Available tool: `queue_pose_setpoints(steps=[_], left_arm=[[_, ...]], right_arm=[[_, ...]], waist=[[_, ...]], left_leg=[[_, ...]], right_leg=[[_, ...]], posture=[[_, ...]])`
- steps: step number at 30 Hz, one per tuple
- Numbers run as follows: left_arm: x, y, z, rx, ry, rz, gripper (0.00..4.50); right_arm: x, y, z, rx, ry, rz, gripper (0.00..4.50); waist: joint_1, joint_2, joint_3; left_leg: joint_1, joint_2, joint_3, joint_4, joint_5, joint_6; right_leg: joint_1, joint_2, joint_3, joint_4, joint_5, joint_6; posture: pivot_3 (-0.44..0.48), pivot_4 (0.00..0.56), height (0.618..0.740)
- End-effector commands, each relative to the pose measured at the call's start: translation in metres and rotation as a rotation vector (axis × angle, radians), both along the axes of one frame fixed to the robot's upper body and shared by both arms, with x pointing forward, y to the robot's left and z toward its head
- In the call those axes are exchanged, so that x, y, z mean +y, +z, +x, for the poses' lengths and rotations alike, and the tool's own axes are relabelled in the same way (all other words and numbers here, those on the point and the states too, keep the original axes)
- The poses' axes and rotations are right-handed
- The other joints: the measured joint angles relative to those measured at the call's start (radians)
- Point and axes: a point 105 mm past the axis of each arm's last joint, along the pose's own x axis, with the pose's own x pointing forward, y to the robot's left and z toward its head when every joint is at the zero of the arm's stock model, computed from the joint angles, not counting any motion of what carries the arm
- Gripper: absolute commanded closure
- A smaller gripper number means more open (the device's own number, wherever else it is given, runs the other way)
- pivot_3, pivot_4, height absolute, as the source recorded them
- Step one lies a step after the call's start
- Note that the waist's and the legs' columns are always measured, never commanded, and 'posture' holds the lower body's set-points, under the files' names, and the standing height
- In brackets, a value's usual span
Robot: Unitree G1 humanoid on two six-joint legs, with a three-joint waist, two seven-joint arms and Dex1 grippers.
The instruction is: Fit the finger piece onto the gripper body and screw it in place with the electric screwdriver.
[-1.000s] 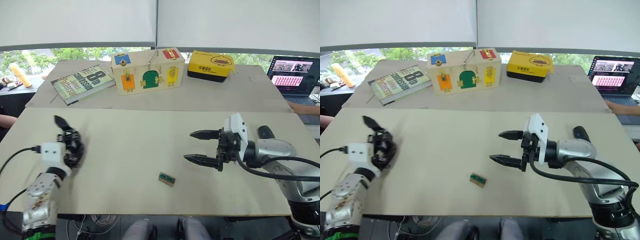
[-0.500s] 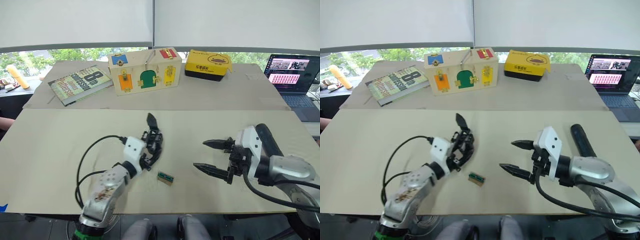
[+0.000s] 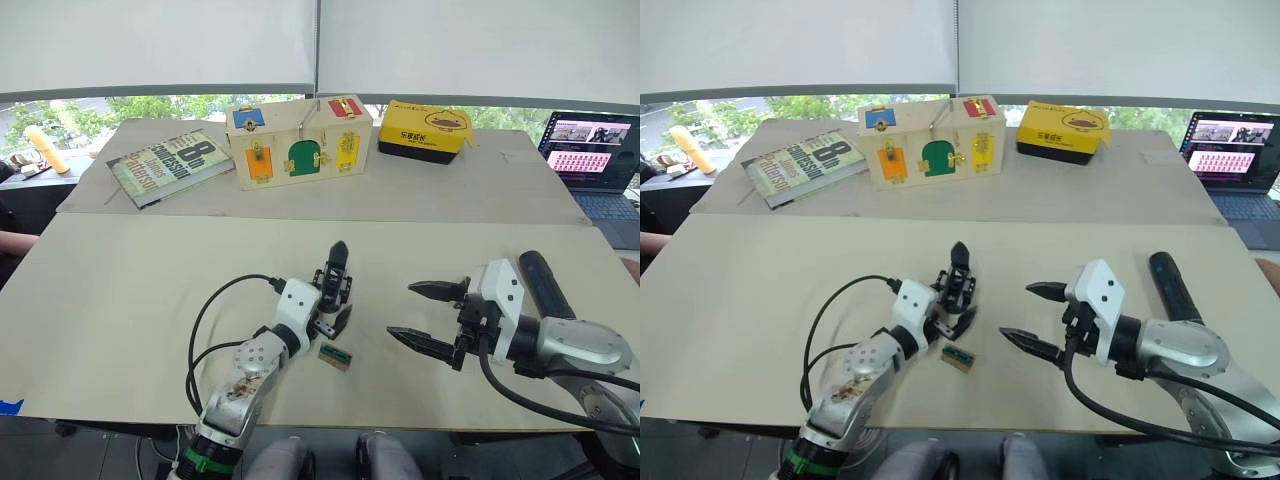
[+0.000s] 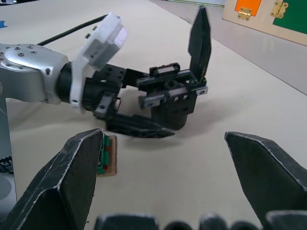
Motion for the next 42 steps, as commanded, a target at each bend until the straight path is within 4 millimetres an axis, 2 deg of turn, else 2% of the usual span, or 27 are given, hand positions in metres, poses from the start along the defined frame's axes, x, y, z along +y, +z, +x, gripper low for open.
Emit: queue_pose_setpoints(steps=[1, 5, 8, 10, 14, 19, 25, 27, 30, 31, 36, 42], left_arm=[[0.021, 0.007, -0.005, -0.008, -0.109, 0.043, 0.08], [0.039, 0.007, 0.008, 0.008, -0.269, 0.136, 0.08], [0.042, 0.013, 0.019, 0.015, -0.475, 0.176, 0.08], [0.043, 0.013, 0.029, 0.004, -0.540, 0.215, 0.08], [0.036, 0.016, 0.047, -0.039, -0.626, 0.241, 0.08], [0.024, 0.013, 0.054, -0.049, -0.723, 0.256, 0.08], [0.005, 0.014, 0.064, -0.073, -0.738, 0.216, 0.08], [0.002, 0.014, 0.063, -0.081, -0.746, 0.199, 0.61], [-0.001, 0.011, 0.060, -0.102, -0.731, 0.179, 1.90], [-0.002, 0.012, 0.058, -0.107, -0.724, 0.159, 2.13], [-0.010, 0.020, 0.041, -0.139, -0.620, 0.073, 2.09], [-0.023, 0.028, 0.026, -0.093, -0.472, 0.032, 2.09]], right_arm=[[0.001, 0.009, 0.002, -0.053, 0.011, -0.007, 0.00], [-0.001, 0.011, 0.005, -0.061, 0.009, -0.011, 0.00], [-0.001, 0.012, 0.006, -0.069, 0.003, -0.010, 0.00], [0.000, 0.011, 0.005, -0.070, 0.000, -0.009, 0.00], [0.002, 0.010, 0.002, -0.074, -0.006, -0.005, 0.00], [0.001, 0.010, 0.000, -0.079, -0.022, -0.005, 0.00], [0.002, 0.008, -0.002, -0.080, -0.045, -0.001, 0.00], [0.002, 0.008, -0.004, -0.079, -0.050, 0.002, 0.00], [0.003, 0.006, -0.006, -0.078, -0.055, 0.004, 0.00], [0.003, 0.006, -0.006, -0.080, -0.057, 0.005, 0.00], [0.007, 0.009, -0.005, -0.101, -0.065, 0.018, 0.00], [0.005, 0.008, -0.004, -0.108, -0.085, 0.018, 0.00]], waist=[[-0.001, 0.000, 0.000], [0.005, 0.001, 0.000], [0.008, 0.001, 0.000], [0.006, 0.001, 0.000], [-0.001, 0.001, 0.000], [-0.008, 0.001, 0.000], [-0.008, 0.001, 0.000], [-0.009, 0.001, 0.000], [-0.010, 0.001, 0.000], [-0.010, 0.001, 0.000], [-0.014, 0.001, 0.000], [0.002, 0.001, 0.000]], left_leg=[[0.000, 0.000, 0.000, 0.000, 0.000, 0.000], [0.002, 0.000, 0.000, 0.001, 0.000, 0.000], [0.001, 0.000, -0.003, 0.002, 0.000, 0.000], [0.002, -0.001, -0.003, 0.003, 0.000, 0.000], [0.001, -0.001, -0.003, 0.003, 0.002, 0.004], [0.000, -0.002, -0.003, 0.003, 0.003, 0.005], [-0.002, -0.002, -0.005, 0.009, 0.000, 0.001], [-0.004, -0.002, -0.006, 0.012, 0.000, 0.001], [-0.004, -0.002, -0.006, 0.013, 0.000, 0.002], [-0.004, -0.001, -0.006, 0.013, 0.001, 0.002], [-0.004, -0.001, -0.007, 0.013, 0.001, 0.006], [-0.005, -0.002, -0.007, 0.014, 0.000, 0.008]], right_leg=[[0.000, 0.000, 0.000, 0.000, 0.000, 0.000], [0.001, 0.001, -0.001, 0.001, 0.000, -0.001], [0.000, 0.001, -0.003, 0.000, 0.001, -0.001], [0.001, 0.000, -0.003, 0.000, 0.001, 0.000], [0.001, 0.001, -0.010, 0.001, 0.001, -0.001], [0.001, -0.003, -0.023, -0.001, 0.001, -0.002], [0.002, -0.005, -0.025, 0.000, 0.002, -0.002], [0.002, -0.005, -0.024, 0.001, 0.002, -0.002], [0.002, -0.006, -0.023, 0.002, 0.002, -0.002], [0.001, -0.006, -0.023, 0.002, 0.002, -0.002], [0.001, -0.006, -0.018, 0.004, 0.002, -0.002], [0.000, -0.005, -0.016, 0.004, 0.002, -0.002]], posture=[[0.000, 0.150, 0.740], [0.000, 0.150, 0.740], [0.000, 0.150, 0.740], [0.000, 0.150, 0.740], [0.000, 0.150, 0.740], [0.000, 0.150, 0.740], [0.000, 0.150, 0.740], [0.000, 0.150, 0.740], [0.000, 0.150, 0.740], [0.000, 0.150, 0.740], [0.000, 0.150, 0.740], [0.000, 0.150, 0.740]])
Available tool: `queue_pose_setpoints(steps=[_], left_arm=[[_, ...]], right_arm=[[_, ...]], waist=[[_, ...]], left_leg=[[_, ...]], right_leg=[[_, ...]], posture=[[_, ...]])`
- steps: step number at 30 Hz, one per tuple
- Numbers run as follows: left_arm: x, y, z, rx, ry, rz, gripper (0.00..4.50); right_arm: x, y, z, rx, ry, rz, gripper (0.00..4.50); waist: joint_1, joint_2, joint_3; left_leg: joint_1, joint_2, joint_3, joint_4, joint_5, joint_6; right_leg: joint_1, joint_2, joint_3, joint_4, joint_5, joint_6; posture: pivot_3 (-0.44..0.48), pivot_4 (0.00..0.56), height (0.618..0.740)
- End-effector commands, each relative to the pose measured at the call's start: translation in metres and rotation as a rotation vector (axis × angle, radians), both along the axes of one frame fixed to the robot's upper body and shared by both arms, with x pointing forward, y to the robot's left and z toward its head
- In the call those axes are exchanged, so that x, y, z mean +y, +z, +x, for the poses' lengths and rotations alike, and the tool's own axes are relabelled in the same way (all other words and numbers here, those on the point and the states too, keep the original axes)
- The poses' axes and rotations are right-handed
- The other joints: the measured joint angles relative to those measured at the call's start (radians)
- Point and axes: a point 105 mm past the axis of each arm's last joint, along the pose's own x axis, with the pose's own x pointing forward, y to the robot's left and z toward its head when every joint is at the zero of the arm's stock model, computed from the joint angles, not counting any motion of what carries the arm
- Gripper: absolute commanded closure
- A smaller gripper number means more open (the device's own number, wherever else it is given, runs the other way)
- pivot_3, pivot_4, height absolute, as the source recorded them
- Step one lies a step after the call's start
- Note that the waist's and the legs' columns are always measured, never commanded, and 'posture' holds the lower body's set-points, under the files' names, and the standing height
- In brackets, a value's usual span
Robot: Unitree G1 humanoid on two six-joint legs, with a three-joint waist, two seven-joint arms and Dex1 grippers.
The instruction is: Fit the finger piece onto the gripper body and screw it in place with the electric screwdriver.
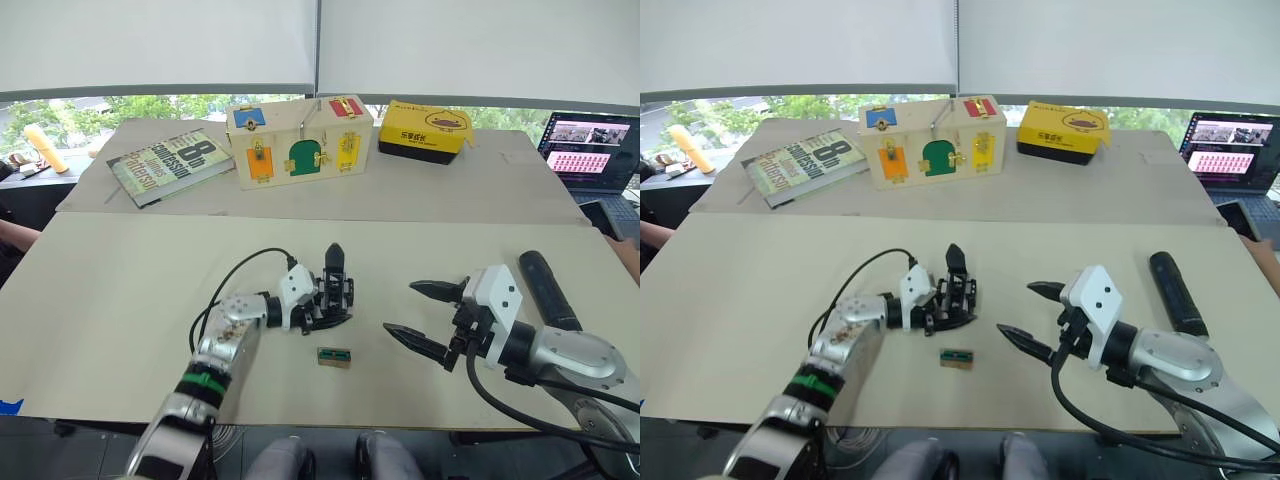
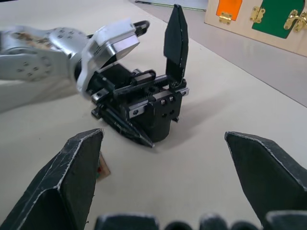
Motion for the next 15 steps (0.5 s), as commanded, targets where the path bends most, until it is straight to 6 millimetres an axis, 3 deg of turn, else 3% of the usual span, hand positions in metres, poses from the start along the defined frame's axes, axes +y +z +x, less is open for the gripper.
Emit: queue_pose_setpoints(steps=[1, 10, 11, 13, 15], left_arm=[[-0.010, 0.028, -0.002, -0.060, 0.034, -0.039, 2.09], [-0.007, 0.011, 0.006, -0.080, 0.038, 0.036, 2.09], [-0.006, 0.010, 0.006, -0.072, 0.030, 0.034, 1.06], [-0.004, 0.009, 0.004, -0.067, 0.015, 0.039, 0.27], [0.003, 0.008, 0.004, -0.062, 0.011, 0.054, 0.06]], right_arm=[[0.002, 0.010, -0.003, -0.062, 0.000, 0.003, 0.00], [0.001, 0.007, -0.005, -0.053, -0.006, -0.001, 0.00], [0.001, 0.007, -0.005, -0.052, -0.006, -0.003, 0.00], [0.001, 0.007, -0.006, -0.049, -0.005, -0.009, 0.00], [-0.001, 0.008, -0.008, -0.039, 0.005, -0.020, 0.00]], waist=[[0.003, 0.000, 0.000], [0.005, 0.000, 0.000], [0.005, 0.000, 0.000], [0.003, 0.000, 0.000], [0.002, 0.000, 0.000]], left_leg=[[0.000, 0.000, 0.000, 0.000, 0.000, 0.000], [0.000, 0.000, 0.000, 0.001, -0.001, -0.002], [0.001, 0.000, 0.000, 0.001, -0.001, -0.002], [0.001, 0.000, 0.000, 0.001, -0.001, -0.002], [0.001, 0.000, 0.000, 0.001, -0.001, -0.002]], right_leg=[[0.000, 0.000, 0.000, 0.000, 0.000, 0.000], [-0.001, 0.001, 0.001, 0.004, 0.000, 0.000], [-0.001, 0.001, 0.001, 0.004, 0.000, 0.000], [-0.001, 0.001, 0.001, 0.004, 0.000, 0.000], [-0.001, 0.001, 0.002, 0.004, 0.000, 0.000]], posture=[[0.000, 0.150, 0.740], [0.000, 0.150, 0.740], [0.000, 0.150, 0.740], [0.000, 0.150, 0.740], [0.000, 0.150, 0.740]])
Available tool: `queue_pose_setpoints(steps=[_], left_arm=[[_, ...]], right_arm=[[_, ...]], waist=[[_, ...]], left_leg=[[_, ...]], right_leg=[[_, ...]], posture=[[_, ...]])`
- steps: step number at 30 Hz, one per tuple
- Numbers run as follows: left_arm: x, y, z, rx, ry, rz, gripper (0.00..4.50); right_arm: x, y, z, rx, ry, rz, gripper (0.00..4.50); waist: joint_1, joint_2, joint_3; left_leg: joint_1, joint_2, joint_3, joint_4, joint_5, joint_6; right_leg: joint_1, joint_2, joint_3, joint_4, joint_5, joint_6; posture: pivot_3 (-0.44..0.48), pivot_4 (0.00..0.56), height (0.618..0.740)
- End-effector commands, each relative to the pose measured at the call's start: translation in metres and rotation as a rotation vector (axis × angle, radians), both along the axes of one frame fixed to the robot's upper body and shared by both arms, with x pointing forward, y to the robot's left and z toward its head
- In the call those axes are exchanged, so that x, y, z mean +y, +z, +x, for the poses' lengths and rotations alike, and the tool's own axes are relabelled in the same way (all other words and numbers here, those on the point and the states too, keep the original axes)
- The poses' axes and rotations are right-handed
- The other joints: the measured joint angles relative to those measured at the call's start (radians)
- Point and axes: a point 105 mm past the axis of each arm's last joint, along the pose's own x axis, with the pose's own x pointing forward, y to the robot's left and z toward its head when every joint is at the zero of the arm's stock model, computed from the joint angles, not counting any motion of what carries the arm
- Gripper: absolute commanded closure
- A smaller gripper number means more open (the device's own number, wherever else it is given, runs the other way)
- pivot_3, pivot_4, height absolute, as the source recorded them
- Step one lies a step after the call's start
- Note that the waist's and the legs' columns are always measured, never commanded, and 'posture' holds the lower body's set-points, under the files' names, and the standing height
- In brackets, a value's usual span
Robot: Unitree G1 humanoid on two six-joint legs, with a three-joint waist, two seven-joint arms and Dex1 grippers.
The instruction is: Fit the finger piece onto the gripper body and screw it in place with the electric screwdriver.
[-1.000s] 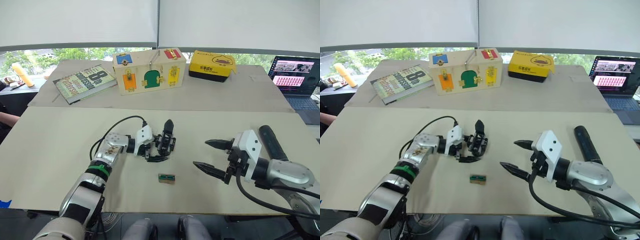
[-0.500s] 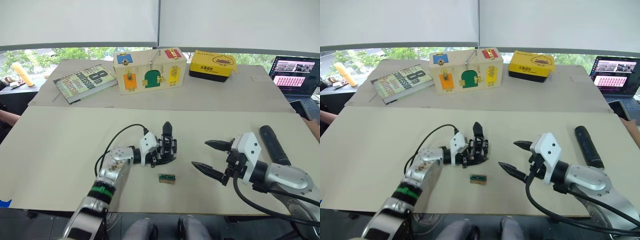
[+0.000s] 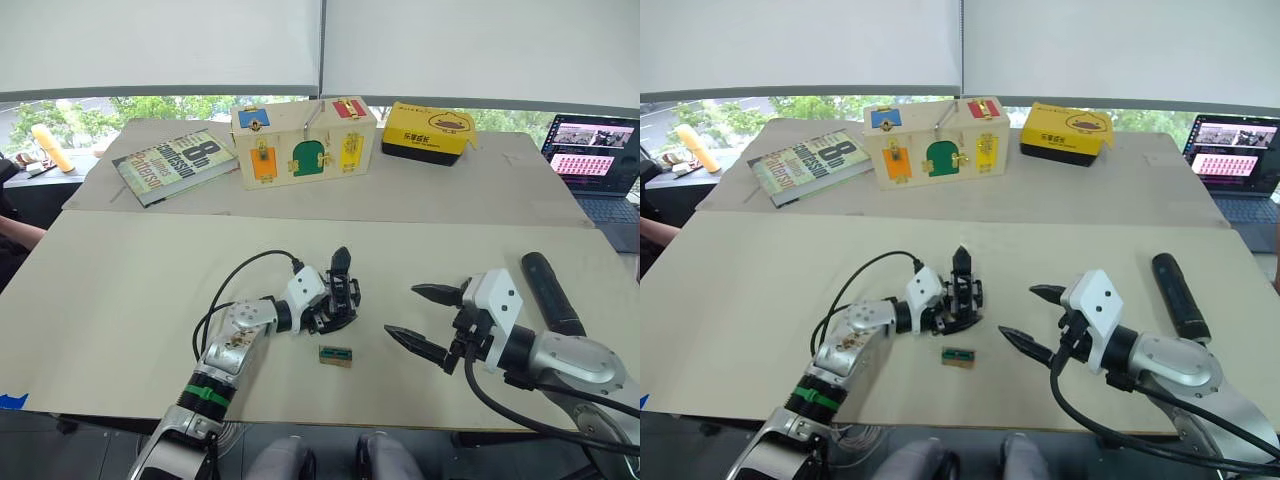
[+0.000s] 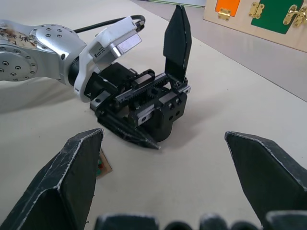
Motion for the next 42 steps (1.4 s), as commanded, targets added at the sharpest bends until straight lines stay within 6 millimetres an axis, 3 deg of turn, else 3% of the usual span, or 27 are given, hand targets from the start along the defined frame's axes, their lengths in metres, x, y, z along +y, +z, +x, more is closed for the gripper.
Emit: queue_pose_setpoints(steps=[1, 7, 12, 17, 21, 26, 31, 34, 41, 42], left_arm=[[0.007, 0.010, 0.000, -0.031, -0.030, -0.003, 0.06], [0.058, 0.032, -0.014, 0.031, -0.096, 0.027, 0.06], [0.079, 0.080, -0.048, 0.059, -0.280, 0.062, 0.06], [0.075, 0.139, -0.068, 0.007, -0.396, 0.024, 0.06], [0.066, 0.164, -0.078, -0.046, -0.448, 0.015, 0.06], [0.055, 0.183, -0.087, -0.131, -0.482, -0.002, 0.06], [0.053, 0.188, -0.081, -0.158, -0.455, 0.007, 0.06], [0.053, 0.188, -0.079, -0.170, -0.439, 0.020, 0.00], [0.055, 0.187, -0.070, -0.164, -0.409, 0.012, 0.00], [0.055, 0.187, -0.068, -0.158, -0.405, 0.009, 0.00]], right_arm=[[0.000, 0.015, -0.008, -0.045, 0.033, -0.020, 0.00], [-0.031, 0.042, 0.006, 0.130, -0.029, -0.052, 0.00], [-0.078, 0.050, 0.050, 0.441, -0.321, -0.077, 0.00], [-0.113, 0.026, 0.097, 0.760, -0.648, -0.042, 0.00], [-0.129, 0.004, 0.109, 0.885, -0.809, -0.126, 0.00], [-0.128, -0.021, 0.117, 0.964, -0.843, -0.153, 0.00], [-0.114, -0.030, 0.124, 0.993, -0.794, -0.136, 0.00], [-0.109, -0.031, 0.125, 1.003, -0.771, -0.140, 0.77], [-0.101, -0.027, 0.117, 0.978, -0.646, -0.205, 3.24], [-0.101, -0.026, 0.117, 0.961, -0.630, -0.218, 3.38]], waist=[[-0.001, 0.000, 0.000], [-0.018, 0.002, 0.001], [-0.026, 0.003, 0.002], [-0.025, 0.003, 0.002], [-0.027, 0.004, 0.002], [-0.038, 0.005, 0.003], [-0.052, 0.005, 0.003], [-0.053, 0.005, 0.003], [-0.052, 0.005, 0.003], [-0.052, 0.005, 0.003]], left_leg=[[0.000, 0.000, 0.000, 0.000, 0.000, 0.000], [0.000, 0.001, 0.001, 0.000, -0.001, -0.001], [0.000, 0.001, 0.000, -0.002, -0.001, -0.001], [-0.003, 0.002, 0.000, -0.003, -0.001, -0.001], [-0.004, 0.000, 0.000, -0.007, 0.002, 0.004], [-0.004, -0.001, -0.001, -0.011, 0.004, 0.005], [0.001, -0.001, -0.001, -0.010, 0.002, -0.008], [0.002, 0.001, -0.002, -0.010, 0.004, -0.012], [0.001, 0.004, -0.004, -0.010, 0.006, -0.015], [0.001, 0.004, -0.004, -0.010, 0.008, -0.013]], right_leg=[[0.000, 0.000, 0.000, 0.000, 0.000, 0.000], [0.000, 0.000, 0.001, 0.000, 0.000, 0.000], [0.000, -0.001, 0.001, -0.002, -0.001, -0.001], [0.000, -0.001, 0.000, -0.007, -0.001, -0.002], [-0.003, -0.002, -0.001, -0.008, 0.000, -0.001], [-0.004, -0.002, -0.013, -0.009, 0.000, -0.002], [0.004, -0.002, -0.015, -0.012, 0.000, -0.002], [0.004, -0.001, -0.014, -0.011, 0.001, -0.005], [0.002, 0.001, -0.011, -0.008, 0.002, -0.010], [0.001, 0.001, -0.011, -0.008, 0.002, -0.010]], posture=[[0.000, 0.150, 0.740], [0.000, 0.150, 0.740], [0.000, 0.150, 0.740], [0.000, 0.150, 0.740], [0.000, 0.150, 0.740], [0.000, 0.150, 0.740], [0.000, 0.150, 0.740], [0.000, 0.150, 0.740], [0.000, 0.150, 0.740], [0.000, 0.150, 0.740]])
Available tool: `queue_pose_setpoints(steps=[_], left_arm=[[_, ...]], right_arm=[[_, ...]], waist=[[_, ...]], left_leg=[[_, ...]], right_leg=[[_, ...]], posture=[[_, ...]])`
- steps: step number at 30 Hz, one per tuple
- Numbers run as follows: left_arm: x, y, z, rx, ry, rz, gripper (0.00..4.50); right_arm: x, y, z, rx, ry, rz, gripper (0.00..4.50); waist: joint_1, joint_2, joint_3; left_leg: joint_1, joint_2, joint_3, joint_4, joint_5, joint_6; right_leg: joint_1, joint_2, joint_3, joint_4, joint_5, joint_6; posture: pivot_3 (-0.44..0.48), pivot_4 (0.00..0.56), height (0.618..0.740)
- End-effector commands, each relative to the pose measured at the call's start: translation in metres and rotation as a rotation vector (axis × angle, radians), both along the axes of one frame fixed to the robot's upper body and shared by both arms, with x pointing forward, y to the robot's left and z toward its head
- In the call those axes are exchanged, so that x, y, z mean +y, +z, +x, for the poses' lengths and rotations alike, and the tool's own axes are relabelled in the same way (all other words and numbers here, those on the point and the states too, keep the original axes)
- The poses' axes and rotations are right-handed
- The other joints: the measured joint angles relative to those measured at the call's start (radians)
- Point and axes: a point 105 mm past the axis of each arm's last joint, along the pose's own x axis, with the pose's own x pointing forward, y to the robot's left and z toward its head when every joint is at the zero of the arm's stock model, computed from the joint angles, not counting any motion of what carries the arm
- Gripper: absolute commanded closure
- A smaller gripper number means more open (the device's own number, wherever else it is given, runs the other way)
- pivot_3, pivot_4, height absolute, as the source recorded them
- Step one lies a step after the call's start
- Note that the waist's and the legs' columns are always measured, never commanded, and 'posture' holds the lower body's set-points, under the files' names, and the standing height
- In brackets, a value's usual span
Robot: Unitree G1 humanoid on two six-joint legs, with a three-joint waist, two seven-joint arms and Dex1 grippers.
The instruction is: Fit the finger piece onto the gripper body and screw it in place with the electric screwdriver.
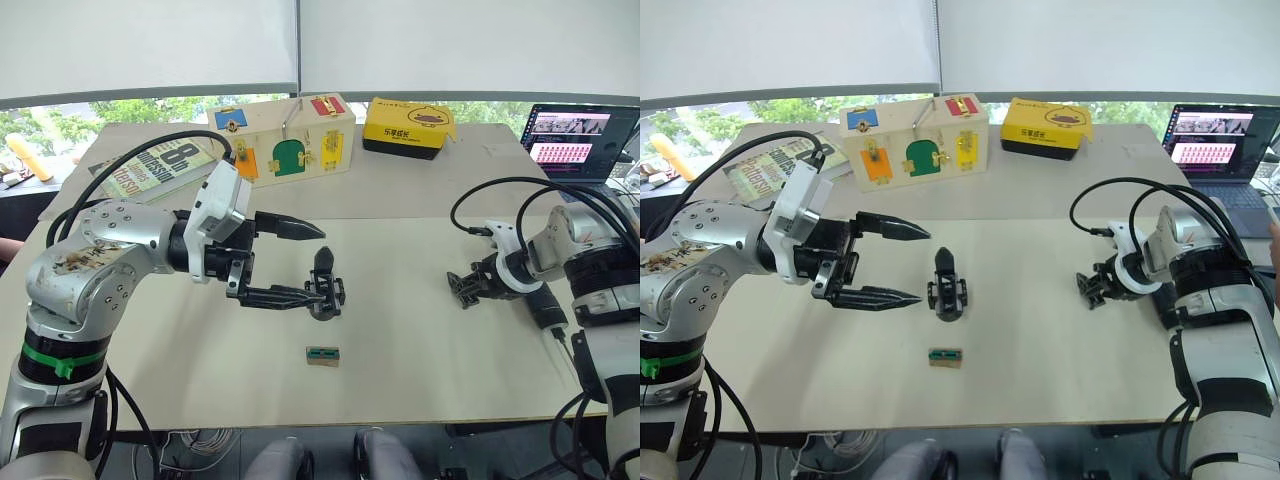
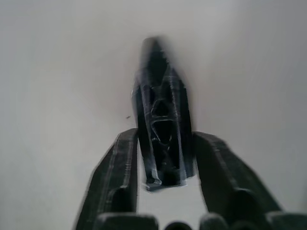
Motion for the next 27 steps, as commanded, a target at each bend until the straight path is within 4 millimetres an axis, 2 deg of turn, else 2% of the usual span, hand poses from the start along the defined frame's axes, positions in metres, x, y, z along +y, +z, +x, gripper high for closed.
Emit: queue_pose_setpoints(steps=[1, 5, 7, 9, 11, 12, 14, 16, 19, 22, 24, 27], left_arm=[[0.000, 0.008, 0.004, -0.031, 0.012, -0.008, 0.00], [0.000, 0.002, 0.006, 0.026, 0.030, -0.036, 0.00], [-0.002, 0.001, 0.013, 0.089, 0.087, -0.102, 0.00], [-0.006, -0.001, 0.020, 0.142, 0.156, -0.149, 0.00], [-0.015, -0.015, 0.036, 0.209, 0.275, -0.132, 0.00], [-0.016, -0.019, 0.040, 0.226, 0.312, -0.123, 0.00], [-0.030, -0.012, 0.062, 0.306, 0.400, -0.249, 0.00], [-0.041, -0.005, 0.078, 0.384, 0.462, -0.353, 0.00], [-0.047, 0.006, 0.083, 0.409, 0.463, -0.444, 0.00], [-0.053, 0.019, 0.078, 0.428, 0.413, -0.519, 0.90], [-0.055, 0.022, 0.077, 0.440, 0.411, -0.523, 1.80], [-0.054, 0.028, 0.078, 0.450, 0.414, -0.561, 1.87]], right_arm=[[0.004, 0.011, -0.001, -0.050, 0.094, 0.002, 3.38], [0.000, 0.025, -0.003, -0.166, 0.251, -0.037, 3.38], [0.007, 0.043, -0.001, -0.329, 0.427, -0.061, 3.38], [0.021, 0.063, -0.003, -0.478, 0.554, -0.063, 3.38], [0.038, 0.091, 0.001, -0.708, 0.588, -0.060, 3.38], [0.043, 0.098, 0.002, -0.773, 0.586, -0.061, 3.38], [0.071, 0.117, -0.006, -0.993, 0.640, -0.049, 3.38], [0.092, 0.128, -0.014, -1.133, 0.640, -0.016, 3.38], [0.112, 0.132, -0.021, -1.237, 0.646, -0.009, 3.38], [0.130, 0.135, -0.030, -1.297, 0.647, 0.039, 3.38], [0.135, 0.135, -0.034, -1.318, 0.653, 0.053, 3.38], [0.141, 0.132, -0.037, -1.319, 0.653, 0.076, 3.38]], waist=[[0.000, 0.001, 0.000], [0.013, 0.002, 0.001], [0.017, 0.002, 0.001], [0.022, 0.002, 0.001], [0.021, 0.002, 0.001], [0.020, 0.002, 0.001], [0.026, 0.001, 0.001], [0.036, 0.001, 0.002], [0.038, 0.001, 0.002], [0.036, 0.001, 0.002], [0.036, 0.001, 0.002], [0.034, 0.001, 0.002]], left_leg=[[-0.001, 0.000, 0.000, 0.000, 0.001, 0.002], [-0.003, -0.001, -0.001, 0.000, 0.001, 0.003], [-0.004, -0.001, -0.001, 0.000, 0.001, 0.004], [-0.004, -0.001, -0.001, 0.000, 0.001, 0.005], [-0.004, -0.001, -0.002, 0.000, 0.001, 0.005], [-0.004, -0.001, -0.002, 0.001, 0.000, 0.004], [-0.004, 0.000, -0.002, 0.002, 0.000, 0.003], [-0.003, 0.000, -0.003, 0.004, 0.000, 0.002], [-0.005, -0.001, -0.003, 0.009, 0.000, 0.002], [-0.005, -0.002, -0.003, 0.009, 0.000, 0.003], [-0.005, -0.002, -0.003, 0.009, 0.001, 0.003], [-0.005, -0.003, -0.003, 0.009, 0.001, 0.002]], right_leg=[[-0.001, 0.000, 0.000, 0.000, 0.000, 0.000], [-0.002, -0.001, 0.000, 0.000, 0.000, 0.000], [-0.003, -0.001, 0.000, -0.001, 0.000, 0.000], [-0.003, -0.001, 0.000, -0.001, 0.000, 0.001], [-0.003, -0.001, 0.000, -0.001, 0.000, 0.001], [-0.003, 0.000, 0.000, 0.000, 0.000, 0.001], [-0.003, 0.000, 0.001, 0.002, 0.000, 0.001], [-0.002, 0.000, 0.001, 0.004, 0.000, 0.001], [-0.004, 0.000, 0.001, 0.010, 0.000, 0.001], [-0.005, 0.000, 0.001, 0.012, 0.000, 0.001], [-0.006, 0.000, 0.001, 0.012, 0.000, 0.001], [-0.005, 0.001, 0.000, 0.011, 0.000, 0.001]], posture=[[0.000, 0.150, 0.740], [0.000, 0.150, 0.740], [0.000, 0.150, 0.740], [0.000, 0.150, 0.740], [0.000, 0.150, 0.740], [0.000, 0.150, 0.740], [0.000, 0.150, 0.740], [0.000, 0.150, 0.740], [0.000, 0.150, 0.740], [0.000, 0.150, 0.740], [0.000, 0.150, 0.740], [0.000, 0.150, 0.740]])
